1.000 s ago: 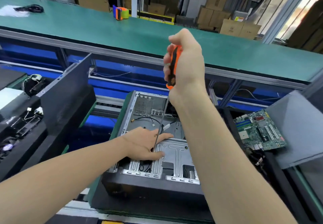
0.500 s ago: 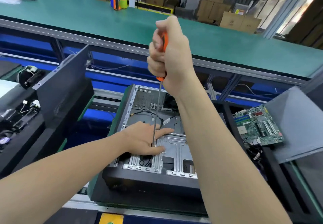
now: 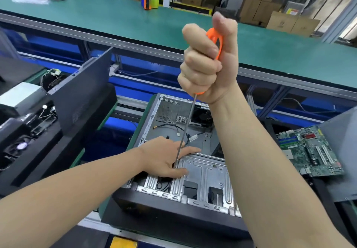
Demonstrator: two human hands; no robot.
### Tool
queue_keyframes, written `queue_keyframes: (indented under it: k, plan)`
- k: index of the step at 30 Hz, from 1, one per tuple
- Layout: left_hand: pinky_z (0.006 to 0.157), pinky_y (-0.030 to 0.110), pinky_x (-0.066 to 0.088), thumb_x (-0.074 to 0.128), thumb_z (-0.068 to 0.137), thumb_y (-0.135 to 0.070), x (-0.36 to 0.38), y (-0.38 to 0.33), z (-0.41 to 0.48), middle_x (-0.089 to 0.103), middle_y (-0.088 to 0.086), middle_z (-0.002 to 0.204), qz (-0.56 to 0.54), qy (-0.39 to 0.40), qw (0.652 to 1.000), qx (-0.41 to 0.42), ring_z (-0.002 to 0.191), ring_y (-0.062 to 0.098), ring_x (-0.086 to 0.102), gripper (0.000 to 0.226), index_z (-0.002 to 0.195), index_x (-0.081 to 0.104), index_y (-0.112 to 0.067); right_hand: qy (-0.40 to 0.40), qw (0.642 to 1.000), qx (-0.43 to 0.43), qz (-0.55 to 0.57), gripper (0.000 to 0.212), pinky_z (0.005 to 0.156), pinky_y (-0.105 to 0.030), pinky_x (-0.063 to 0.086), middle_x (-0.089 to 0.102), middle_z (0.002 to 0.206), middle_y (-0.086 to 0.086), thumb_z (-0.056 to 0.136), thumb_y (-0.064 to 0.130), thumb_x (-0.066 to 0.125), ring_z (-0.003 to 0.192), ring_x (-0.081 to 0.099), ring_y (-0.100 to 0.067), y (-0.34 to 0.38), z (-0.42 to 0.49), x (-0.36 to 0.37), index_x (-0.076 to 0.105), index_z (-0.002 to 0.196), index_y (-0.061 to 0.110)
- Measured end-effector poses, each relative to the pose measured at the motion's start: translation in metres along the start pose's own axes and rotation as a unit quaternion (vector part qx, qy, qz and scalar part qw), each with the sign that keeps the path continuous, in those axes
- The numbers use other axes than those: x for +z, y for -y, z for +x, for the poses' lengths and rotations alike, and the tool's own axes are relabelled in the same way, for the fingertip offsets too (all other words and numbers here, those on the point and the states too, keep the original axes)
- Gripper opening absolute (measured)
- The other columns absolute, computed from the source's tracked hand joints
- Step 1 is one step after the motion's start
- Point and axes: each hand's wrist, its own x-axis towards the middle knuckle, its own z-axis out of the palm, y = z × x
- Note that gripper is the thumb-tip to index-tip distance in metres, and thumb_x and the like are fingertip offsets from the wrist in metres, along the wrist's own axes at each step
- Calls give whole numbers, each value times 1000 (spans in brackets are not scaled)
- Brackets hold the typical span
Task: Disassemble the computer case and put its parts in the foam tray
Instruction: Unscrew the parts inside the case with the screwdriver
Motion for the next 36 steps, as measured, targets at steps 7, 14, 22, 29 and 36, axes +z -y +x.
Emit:
queue_keyframes:
  k: [7,14,22,29,36]
  plan:
    - [70,43,52,16,94,-82,-9,-5,0,32,-8,92,12,47,999,-10,73,23,56,79,160,-5,-43,-327,928,-118,-132,46,46,-26,29,45,59,0,110,47,42,45,32,-14,6,1,18,54,79,15]
    - [66,46,53,23,96,-79,-14,-8,0,48,-5,88,-4,38,999,-8,67,24,54,60,136,30,-34,-671,628,-230,-319,46,53,-34,29,39,52,5,98,34,50,51,33,-15,-9,23,45,41,55,19]
    - [71,43,52,9,91,-84,-5,0,3,55,9,107,-3,34,999,4,71,25,53,80,159,-4,-43,-431,863,-94,-246,40,42,-23,15,23,55,4,100,24,45,43,12,-15,7,26,11,36,61,23]
    - [63,38,49,11,92,-83,-4,0,1,26,-5,87,-11,25,1000,-5,62,23,42,81,160,1,-41,-78,996,31,-42,37,42,-16,9,30,49,7,94,20,54,35,10,-7,16,27,-13,37,61,21]
    - [63,41,51,15,95,-81,-9,-3,0,31,-5,91,3,39,999,-2,62,22,45,79,160,-4,-41,-37,999,10,-22,34,40,-15,16,37,51,2,100,21,51,33,14,-7,8,11,-5,41,68,14]
